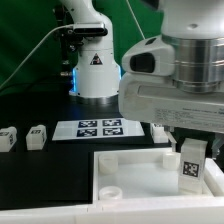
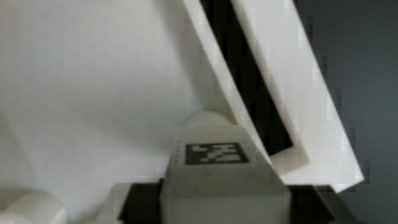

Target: Assemble one leg

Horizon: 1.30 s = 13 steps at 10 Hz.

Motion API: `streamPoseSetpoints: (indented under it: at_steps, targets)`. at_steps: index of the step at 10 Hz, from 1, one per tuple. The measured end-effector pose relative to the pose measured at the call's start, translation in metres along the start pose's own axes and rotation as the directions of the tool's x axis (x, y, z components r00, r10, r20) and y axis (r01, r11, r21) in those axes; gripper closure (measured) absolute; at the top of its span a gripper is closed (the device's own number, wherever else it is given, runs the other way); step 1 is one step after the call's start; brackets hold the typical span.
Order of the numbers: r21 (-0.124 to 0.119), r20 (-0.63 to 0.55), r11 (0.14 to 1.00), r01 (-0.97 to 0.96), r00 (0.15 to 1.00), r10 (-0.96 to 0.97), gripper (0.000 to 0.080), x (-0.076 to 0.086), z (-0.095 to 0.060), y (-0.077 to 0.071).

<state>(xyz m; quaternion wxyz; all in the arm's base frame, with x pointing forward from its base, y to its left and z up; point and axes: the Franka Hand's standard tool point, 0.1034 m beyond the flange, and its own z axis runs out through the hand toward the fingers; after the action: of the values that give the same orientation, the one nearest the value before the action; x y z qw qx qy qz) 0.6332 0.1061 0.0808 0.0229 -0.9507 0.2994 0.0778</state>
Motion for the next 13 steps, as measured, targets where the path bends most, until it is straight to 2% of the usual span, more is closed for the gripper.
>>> streamPoseSetpoints:
  at_steps: [1,2,3,7,8,9,10,11,12,13]
  targets:
    - [0.023,-0.024,0.990,-0.142,0.989,0.143,0.0506,-0.0006,0.0005,-0.0001]
    - [0.031,-0.033,0.987,-0.155,0.987,0.157,0.0506,-0.0021,0.0002,-0.0007]
    - [0.038,-0.027,0.961,-0.274,0.961,0.275,0.0506,-0.0027,0.0002,-0.0017]
    - [0.050,-0.005,0.807,-0.588,0.808,0.589,0.0506,-0.0041,0.0007,-0.0045]
    - [0.069,0.012,0.703,-0.708,0.705,0.709,0.0506,-0.0013,0.0009,-0.0061]
    - [0.077,0.022,0.659,-0.748,0.662,0.749,0.0506,-0.0011,0.0006,-0.0058]
    - [0.076,0.022,0.660,-0.747,0.663,0.748,0.0506,-0.0015,0.0010,-0.0060]
    - [0.075,0.021,0.665,-0.743,0.668,0.744,0.0392,-0.0018,0.0018,-0.0059]
    - [0.075,0.021,0.665,-0.743,0.668,0.744,0.0392,-0.0019,0.0019,-0.0059]
    - [0.075,0.019,0.687,-0.722,0.690,0.723,0.0225,-0.0019,0.0020,-0.0059]
